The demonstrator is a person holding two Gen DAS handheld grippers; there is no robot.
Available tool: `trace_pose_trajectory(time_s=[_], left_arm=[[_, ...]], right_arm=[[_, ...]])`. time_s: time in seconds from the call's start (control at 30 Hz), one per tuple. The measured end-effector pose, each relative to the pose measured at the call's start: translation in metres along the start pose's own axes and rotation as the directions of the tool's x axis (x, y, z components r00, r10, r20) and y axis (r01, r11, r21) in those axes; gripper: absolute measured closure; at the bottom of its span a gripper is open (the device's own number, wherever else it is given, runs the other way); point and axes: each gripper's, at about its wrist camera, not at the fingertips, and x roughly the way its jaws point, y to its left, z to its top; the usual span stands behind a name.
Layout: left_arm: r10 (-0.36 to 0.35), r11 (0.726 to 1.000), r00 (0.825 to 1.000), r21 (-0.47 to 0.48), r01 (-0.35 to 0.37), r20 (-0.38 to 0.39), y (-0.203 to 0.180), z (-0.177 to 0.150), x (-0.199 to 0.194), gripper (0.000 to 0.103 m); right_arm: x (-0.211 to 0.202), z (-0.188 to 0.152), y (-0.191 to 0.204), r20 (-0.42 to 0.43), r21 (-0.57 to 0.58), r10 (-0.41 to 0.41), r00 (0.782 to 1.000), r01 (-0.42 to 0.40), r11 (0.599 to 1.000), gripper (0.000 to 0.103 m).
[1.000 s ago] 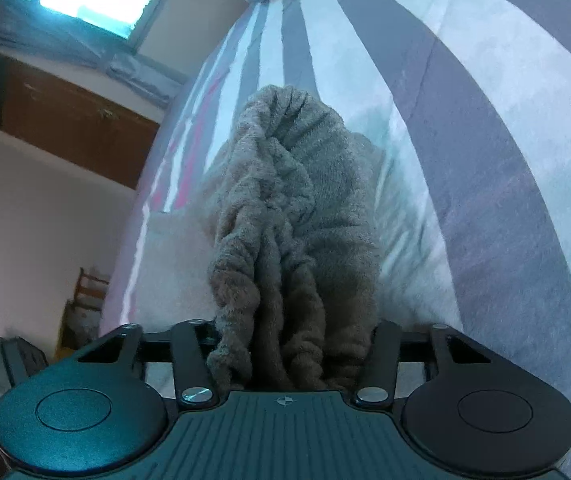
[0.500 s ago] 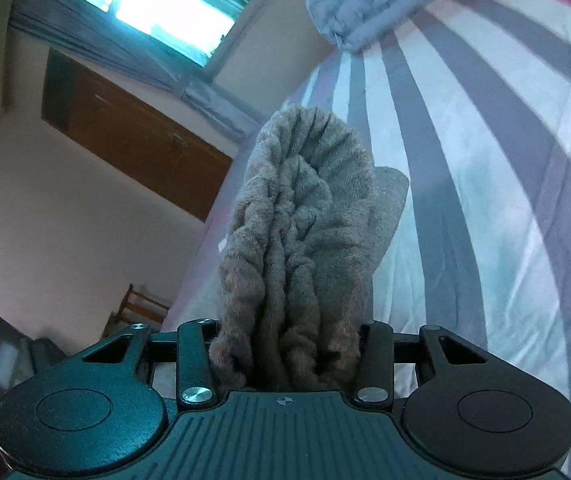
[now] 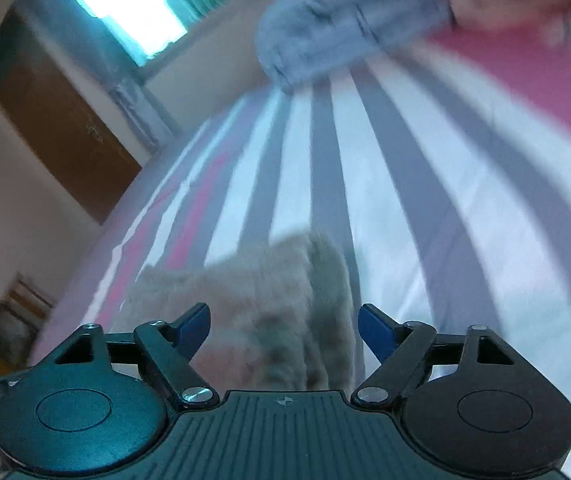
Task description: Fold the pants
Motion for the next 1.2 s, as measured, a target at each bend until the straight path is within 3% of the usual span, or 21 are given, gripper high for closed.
trace_pose_trajectory(time_s=[0.1,0.17,0.23,0.37,0.53,0.6,0.67,0.97,1.07,1.2], left_arm=[[0.026,0.999,0.999,0.029,-0.025,-0.026,-0.013,-0.018,0.004,0.026],[0.071,0.995,0.996,0.068,-0.068,-0.049,-0.018,-0.033,0.011,0.026],[0.098,0.99,0.992,0.106,-0.09,-0.079,-0.02,-0.044,0.015,0.025],[0.095,0.992,0.994,0.089,-0.089,-0.059,-0.013,-0.039,-0.02,0.031],[0.082,0.995,0.997,0.06,-0.081,-0.004,-0.011,-0.038,-0.076,0.025],[0.082,0.995,0.997,0.049,-0.082,0.005,-0.012,-0.042,-0.098,0.024],[0.083,0.995,0.996,0.053,-0.084,0.018,-0.012,-0.048,-0.116,0.022],[0.123,0.989,0.984,0.072,-0.133,0.127,-0.019,-0.072,-0.196,0.012],[0.122,0.988,0.978,0.068,-0.136,0.171,-0.019,-0.086,-0.223,0.007],[0.113,0.991,0.975,0.055,-0.125,0.19,-0.018,-0.109,-0.242,0.007]], right_arm=[[0.002,-0.026,0.04,-0.023,-0.159,0.001,1.0,-0.004,0.987,0.022],[0.018,-0.051,0.044,-0.088,-0.132,-0.008,0.996,-0.003,0.991,0.022],[0.021,-0.077,0.041,-0.084,-0.136,-0.053,0.995,0.041,0.99,0.023],[0.019,-0.082,0.047,-0.097,-0.137,-0.086,0.992,0.072,0.988,0.023],[-0.052,-0.061,0.064,0.039,-0.089,-0.018,0.999,0.022,0.996,0.022],[-0.066,-0.057,0.07,0.055,-0.075,0.006,0.998,-0.002,0.997,0.02],[-0.08,-0.062,0.075,0.047,-0.055,0.017,0.999,-0.015,0.998,0.012],[-0.172,-0.081,0.13,0.125,-0.088,0.108,0.986,-0.098,0.991,0.011],[-0.198,-0.089,0.145,0.154,-0.117,0.122,0.98,-0.105,0.988,0.001],[-0.228,-0.109,0.161,0.191,-0.149,0.14,0.972,-0.112,0.982,0.0]])
